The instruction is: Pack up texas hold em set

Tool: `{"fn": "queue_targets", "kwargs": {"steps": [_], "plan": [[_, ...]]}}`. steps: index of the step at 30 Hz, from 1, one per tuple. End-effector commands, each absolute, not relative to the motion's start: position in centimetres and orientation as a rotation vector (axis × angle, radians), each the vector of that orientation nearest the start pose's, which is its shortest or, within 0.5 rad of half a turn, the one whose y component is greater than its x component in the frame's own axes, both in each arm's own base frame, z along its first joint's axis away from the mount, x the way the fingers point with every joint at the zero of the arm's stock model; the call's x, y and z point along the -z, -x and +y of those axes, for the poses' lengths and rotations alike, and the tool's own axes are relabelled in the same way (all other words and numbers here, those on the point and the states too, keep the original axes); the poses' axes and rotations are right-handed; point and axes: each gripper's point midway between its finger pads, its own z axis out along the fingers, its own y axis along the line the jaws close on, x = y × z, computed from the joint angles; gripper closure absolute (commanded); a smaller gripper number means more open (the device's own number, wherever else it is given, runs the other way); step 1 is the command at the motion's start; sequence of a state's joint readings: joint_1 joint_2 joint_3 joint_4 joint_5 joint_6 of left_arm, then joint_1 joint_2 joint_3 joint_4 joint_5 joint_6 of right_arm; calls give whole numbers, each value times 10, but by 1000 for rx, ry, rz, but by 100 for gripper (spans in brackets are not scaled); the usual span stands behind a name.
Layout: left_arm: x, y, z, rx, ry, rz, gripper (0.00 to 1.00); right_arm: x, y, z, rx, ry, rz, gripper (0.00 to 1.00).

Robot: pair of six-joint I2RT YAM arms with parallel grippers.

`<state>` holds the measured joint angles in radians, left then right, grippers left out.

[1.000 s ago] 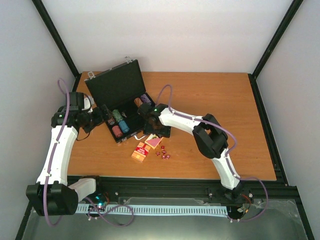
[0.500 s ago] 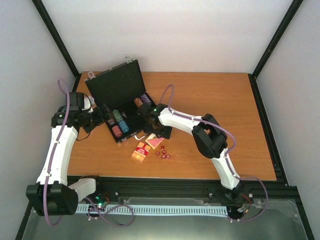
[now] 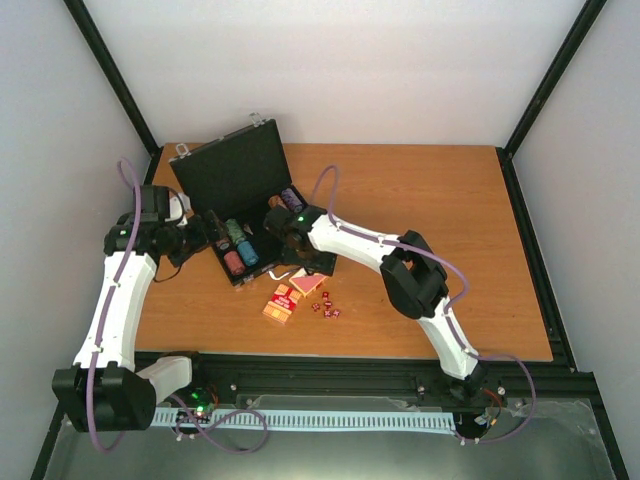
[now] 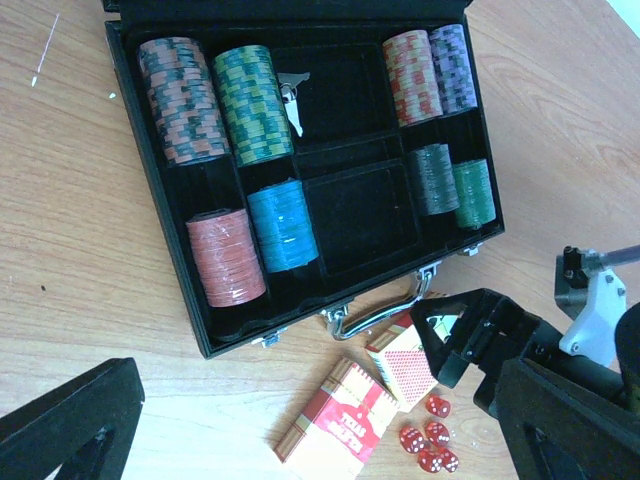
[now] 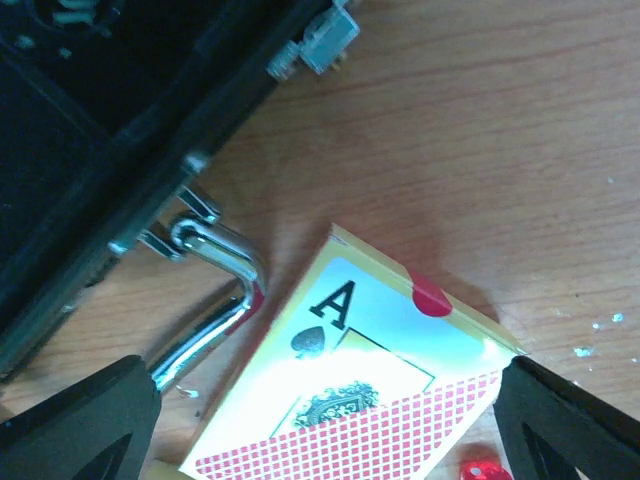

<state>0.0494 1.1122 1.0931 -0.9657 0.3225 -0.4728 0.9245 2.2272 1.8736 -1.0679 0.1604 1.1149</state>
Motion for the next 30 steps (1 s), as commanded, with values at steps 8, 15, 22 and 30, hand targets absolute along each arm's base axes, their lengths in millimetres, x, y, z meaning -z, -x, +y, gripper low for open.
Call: {"fn": "queue_targets", "kwargs": {"steps": [8,15,22,30], "plan": [[-214,-280,-45,589,489,2502,0,-30,-290,363,-76,-502,2960,5],[-214,-278,-47,591,481,2509,0,-21,-288,362,-53,-525,2972,5],[-212,-276,-48,597,476,2513,0,-11,-266,344,-15,-557,3016,5],[-212,-276,-49,594,473,2515,0,-10,-273,341,11,-528,2985,8]]}}
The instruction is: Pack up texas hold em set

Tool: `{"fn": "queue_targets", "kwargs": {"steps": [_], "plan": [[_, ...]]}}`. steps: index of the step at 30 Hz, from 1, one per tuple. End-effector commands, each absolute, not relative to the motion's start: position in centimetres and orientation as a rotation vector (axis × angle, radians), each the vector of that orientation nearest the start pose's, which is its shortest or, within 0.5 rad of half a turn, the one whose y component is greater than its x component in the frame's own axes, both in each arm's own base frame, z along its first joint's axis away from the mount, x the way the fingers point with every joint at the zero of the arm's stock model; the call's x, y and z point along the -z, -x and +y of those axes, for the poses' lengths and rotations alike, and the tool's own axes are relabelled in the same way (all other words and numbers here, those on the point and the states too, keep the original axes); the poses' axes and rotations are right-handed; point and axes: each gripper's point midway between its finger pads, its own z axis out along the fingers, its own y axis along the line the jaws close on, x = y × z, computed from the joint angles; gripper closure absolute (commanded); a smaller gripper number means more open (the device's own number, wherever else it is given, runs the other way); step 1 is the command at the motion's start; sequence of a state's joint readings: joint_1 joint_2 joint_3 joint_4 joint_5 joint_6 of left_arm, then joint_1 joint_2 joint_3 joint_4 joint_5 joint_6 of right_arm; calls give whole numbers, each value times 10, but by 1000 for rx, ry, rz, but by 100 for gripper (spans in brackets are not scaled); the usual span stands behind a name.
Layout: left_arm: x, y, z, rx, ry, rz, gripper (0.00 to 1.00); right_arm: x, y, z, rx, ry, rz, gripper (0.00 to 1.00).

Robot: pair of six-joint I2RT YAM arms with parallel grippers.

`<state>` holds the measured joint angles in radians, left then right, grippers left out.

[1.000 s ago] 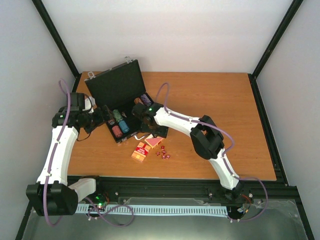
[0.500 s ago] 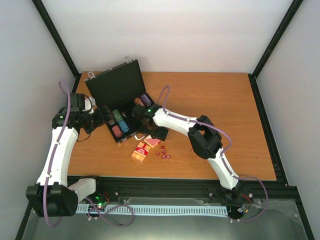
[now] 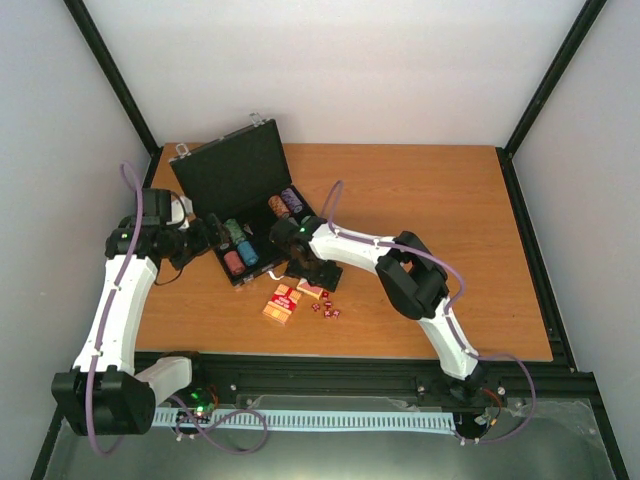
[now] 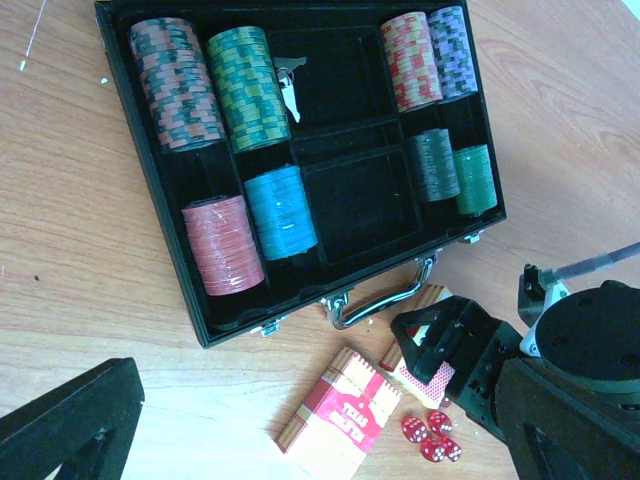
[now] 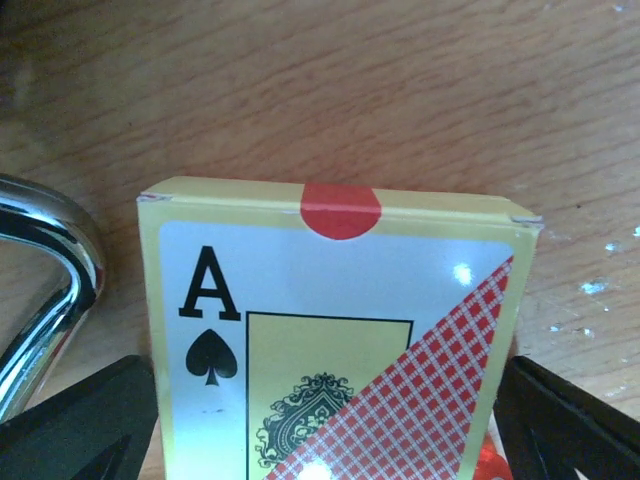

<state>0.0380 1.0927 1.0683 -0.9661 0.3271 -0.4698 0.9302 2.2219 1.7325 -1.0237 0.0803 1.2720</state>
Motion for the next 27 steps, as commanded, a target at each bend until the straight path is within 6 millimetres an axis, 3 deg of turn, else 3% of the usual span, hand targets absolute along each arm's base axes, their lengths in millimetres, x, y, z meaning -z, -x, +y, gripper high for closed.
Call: {"fn": "queue_targets", "kwargs": {"steps": [1,6,11,18,27], "plan": [[-212,-277,-48,591,475,2513,0,-9,-274,341,13,-524,2984,9],[-212,-276,-47,585,475,2514,0,-12,-279,344,-8,-495,2966,24],[-212,-277,-46,576,477,2513,0,-26,-288,350,-45,-478,2930,29],[-212,-278,-46,573,476,2512,0,-67,-305,356,-131,-481,2827,34],[-217,-276,-38,519,497,2495,0,-118,-331,386,-301,-464,2723,37]]}}
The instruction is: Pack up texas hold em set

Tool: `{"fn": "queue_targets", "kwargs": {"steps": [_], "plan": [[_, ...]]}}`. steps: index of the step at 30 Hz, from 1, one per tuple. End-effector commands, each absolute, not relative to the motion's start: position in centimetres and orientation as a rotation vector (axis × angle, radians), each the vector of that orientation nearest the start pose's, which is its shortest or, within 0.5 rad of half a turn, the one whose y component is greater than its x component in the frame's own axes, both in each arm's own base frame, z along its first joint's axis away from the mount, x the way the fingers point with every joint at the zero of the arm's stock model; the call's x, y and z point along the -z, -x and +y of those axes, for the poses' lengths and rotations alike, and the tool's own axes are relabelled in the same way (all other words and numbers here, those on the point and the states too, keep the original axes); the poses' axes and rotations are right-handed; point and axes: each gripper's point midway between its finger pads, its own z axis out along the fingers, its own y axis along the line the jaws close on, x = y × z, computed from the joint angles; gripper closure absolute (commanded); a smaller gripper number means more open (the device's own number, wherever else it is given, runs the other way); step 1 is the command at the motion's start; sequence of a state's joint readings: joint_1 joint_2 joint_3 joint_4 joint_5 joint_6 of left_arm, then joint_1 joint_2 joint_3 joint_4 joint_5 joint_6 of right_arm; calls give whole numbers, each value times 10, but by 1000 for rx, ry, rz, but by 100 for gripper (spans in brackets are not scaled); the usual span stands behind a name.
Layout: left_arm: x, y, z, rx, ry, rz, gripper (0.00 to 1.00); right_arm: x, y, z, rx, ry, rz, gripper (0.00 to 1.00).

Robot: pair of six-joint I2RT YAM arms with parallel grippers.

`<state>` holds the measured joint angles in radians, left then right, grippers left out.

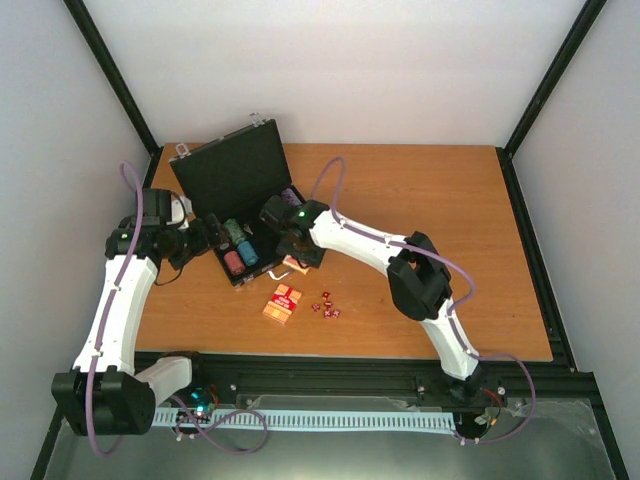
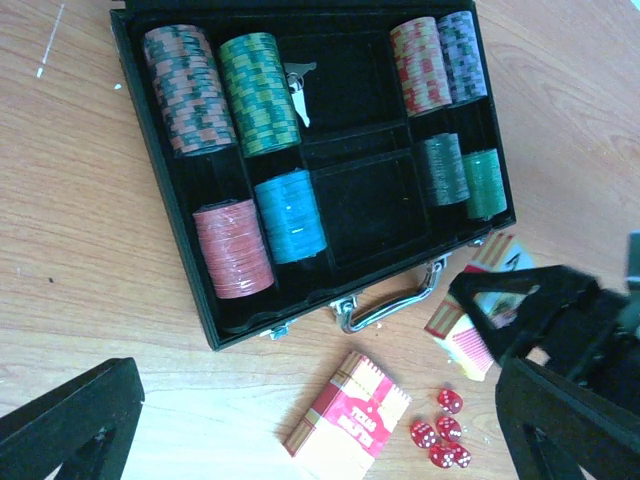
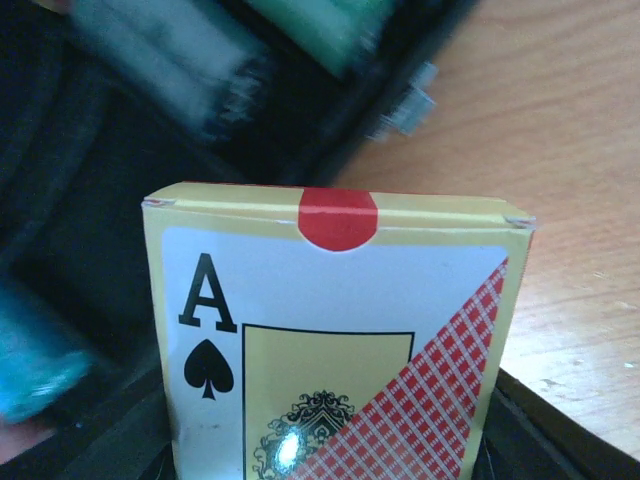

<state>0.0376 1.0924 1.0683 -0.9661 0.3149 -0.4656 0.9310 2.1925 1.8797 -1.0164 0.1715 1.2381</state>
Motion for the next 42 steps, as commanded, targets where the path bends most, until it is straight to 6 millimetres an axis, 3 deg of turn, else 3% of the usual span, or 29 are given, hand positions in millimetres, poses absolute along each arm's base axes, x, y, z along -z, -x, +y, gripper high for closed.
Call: {"fn": "queue_targets", "kwargs": {"steps": [1,8,14,19,24,28,35,42], "plan": [[-218,-276,-37,508,501,2490,0,-122,-338,391,-318,-462,2705,37],[-235,-274,-24,414,513,2439,0,-125,-390,438,-555,-549,2683,43],[-244,-274,-17,367,523,2402,0,-115,-418,469,-749,-637,2605,45],[-252,-275,-13,334,513,2386,0,-121,-443,510,-926,-427,2484,48],[-257,-275,-10,322,519,2372,0,-108,-452,509,-872,-374,2459,46],[-249,-274,-11,326,528,2387,0,-93,-454,518,-915,-372,2453,46],[-241,-271,-9,308,533,2410,0,-85,-468,524,-937,-418,2388,42],[-236,-272,-10,310,532,2421,0,-67,-474,529,-967,-461,2372,27]]}}
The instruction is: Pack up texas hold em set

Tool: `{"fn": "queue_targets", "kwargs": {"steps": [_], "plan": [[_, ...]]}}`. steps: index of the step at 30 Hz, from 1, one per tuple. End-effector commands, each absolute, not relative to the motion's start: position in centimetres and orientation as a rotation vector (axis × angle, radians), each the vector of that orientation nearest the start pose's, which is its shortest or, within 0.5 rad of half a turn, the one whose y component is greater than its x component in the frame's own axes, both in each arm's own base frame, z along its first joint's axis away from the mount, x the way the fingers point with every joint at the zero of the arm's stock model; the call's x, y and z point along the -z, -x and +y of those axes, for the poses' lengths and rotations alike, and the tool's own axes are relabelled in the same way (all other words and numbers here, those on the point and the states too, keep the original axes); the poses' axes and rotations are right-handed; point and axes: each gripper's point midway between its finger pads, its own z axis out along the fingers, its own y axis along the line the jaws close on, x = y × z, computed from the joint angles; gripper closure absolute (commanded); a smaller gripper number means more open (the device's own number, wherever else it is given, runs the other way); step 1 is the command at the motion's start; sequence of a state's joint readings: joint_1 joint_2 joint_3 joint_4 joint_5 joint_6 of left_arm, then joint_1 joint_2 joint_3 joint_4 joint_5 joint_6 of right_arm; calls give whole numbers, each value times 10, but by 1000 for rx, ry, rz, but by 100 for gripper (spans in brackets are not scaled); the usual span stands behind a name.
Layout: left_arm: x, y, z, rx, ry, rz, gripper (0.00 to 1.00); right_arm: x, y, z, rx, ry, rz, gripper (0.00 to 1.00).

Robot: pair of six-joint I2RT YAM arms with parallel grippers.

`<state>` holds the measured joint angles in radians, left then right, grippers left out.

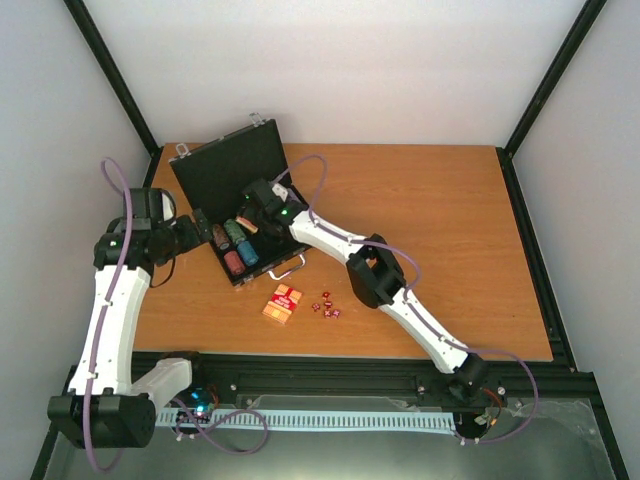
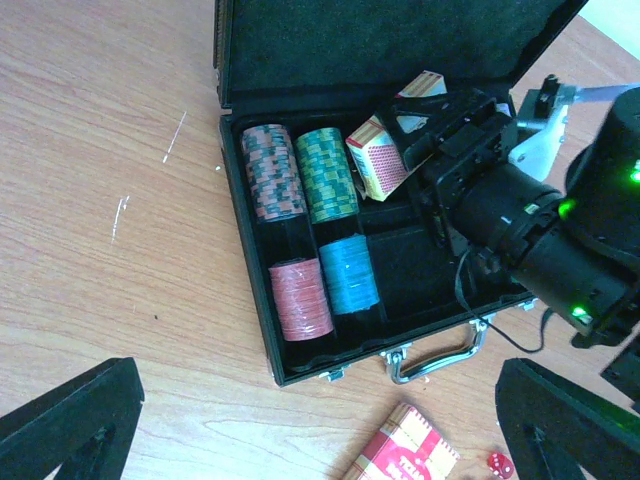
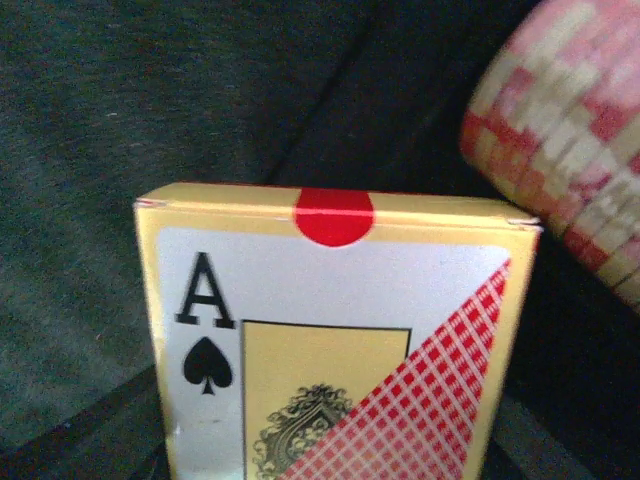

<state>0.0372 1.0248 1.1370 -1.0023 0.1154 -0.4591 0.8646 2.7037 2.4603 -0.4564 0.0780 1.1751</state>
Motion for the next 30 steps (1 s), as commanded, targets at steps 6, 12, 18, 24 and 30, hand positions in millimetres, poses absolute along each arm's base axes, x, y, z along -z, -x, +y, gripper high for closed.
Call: {"fn": "queue_targets", "kwargs": {"steps": [6,12,18,24,30], "plan": [[-234,-274,-10,304,527,2428,0,-76,-471,529,-943,-368,2378,0],[-237,-276,-11,310,516,2427,0,-101,-460,522,-908,-271,2408,0],[-241,-280,-10,305,504,2417,0,-134,-445,507,-841,-171,2439,0],[-240,-289,-14,343,501,2415,0,-160,-438,464,-614,-49,2436,0],[-231,-315,-30,440,422,2470,3,-190,-445,402,-404,66,2396,0]]}}
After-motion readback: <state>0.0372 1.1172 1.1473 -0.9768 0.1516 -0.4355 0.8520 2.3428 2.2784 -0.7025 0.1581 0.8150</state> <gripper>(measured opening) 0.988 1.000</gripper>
